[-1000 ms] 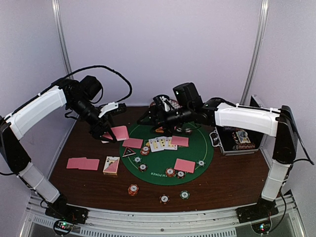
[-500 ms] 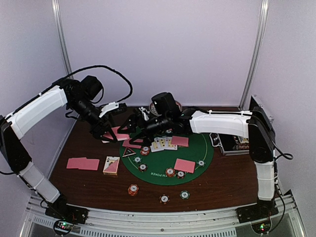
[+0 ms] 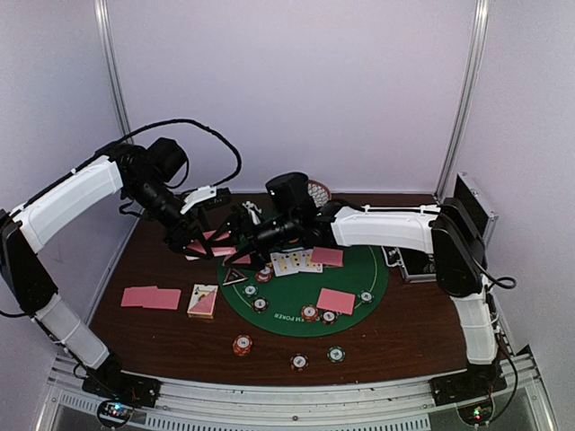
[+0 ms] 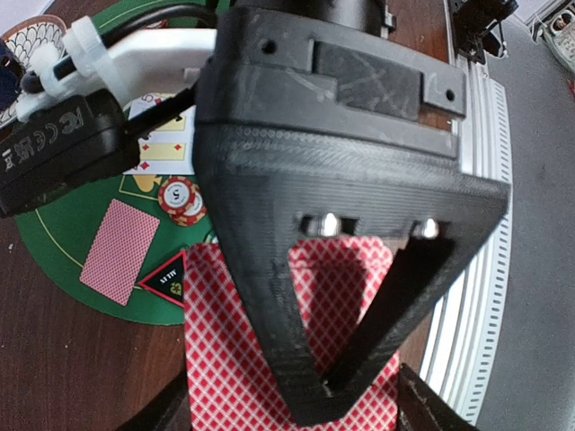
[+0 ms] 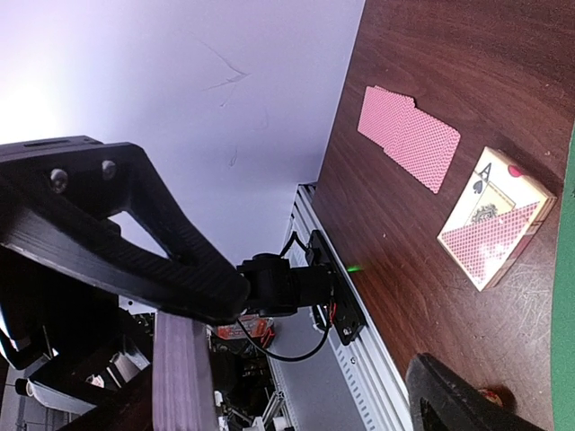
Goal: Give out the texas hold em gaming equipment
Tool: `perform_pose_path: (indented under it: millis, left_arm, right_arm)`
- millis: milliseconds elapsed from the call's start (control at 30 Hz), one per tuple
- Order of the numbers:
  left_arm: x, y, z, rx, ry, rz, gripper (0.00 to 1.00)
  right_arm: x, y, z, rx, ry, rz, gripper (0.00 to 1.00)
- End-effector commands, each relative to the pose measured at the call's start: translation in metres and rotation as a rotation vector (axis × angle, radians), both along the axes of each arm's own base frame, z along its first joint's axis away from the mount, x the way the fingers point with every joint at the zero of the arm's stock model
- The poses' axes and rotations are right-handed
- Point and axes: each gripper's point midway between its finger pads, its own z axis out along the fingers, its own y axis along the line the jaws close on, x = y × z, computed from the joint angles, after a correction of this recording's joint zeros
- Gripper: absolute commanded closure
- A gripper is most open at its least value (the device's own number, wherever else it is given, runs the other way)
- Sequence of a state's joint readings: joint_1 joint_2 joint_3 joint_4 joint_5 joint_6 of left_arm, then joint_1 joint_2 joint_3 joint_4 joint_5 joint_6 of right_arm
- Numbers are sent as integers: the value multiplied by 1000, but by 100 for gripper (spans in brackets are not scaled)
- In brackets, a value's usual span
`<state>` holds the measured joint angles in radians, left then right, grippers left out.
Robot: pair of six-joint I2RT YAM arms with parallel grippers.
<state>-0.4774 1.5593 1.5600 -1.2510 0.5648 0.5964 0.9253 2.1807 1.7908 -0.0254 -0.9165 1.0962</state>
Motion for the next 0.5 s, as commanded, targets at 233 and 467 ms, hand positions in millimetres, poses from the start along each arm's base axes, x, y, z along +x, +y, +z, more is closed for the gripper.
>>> perform_pose_path:
  millis: [233, 467]
  left_arm:
    - [2, -4, 17, -51, -40, -13, 100]
    - [0, -3, 17, -54, -40, -15, 100]
  right_arm:
    - [9, -27, -20, -51, 23, -29, 25]
    - [13, -46, -30, -80, 33, -58, 39]
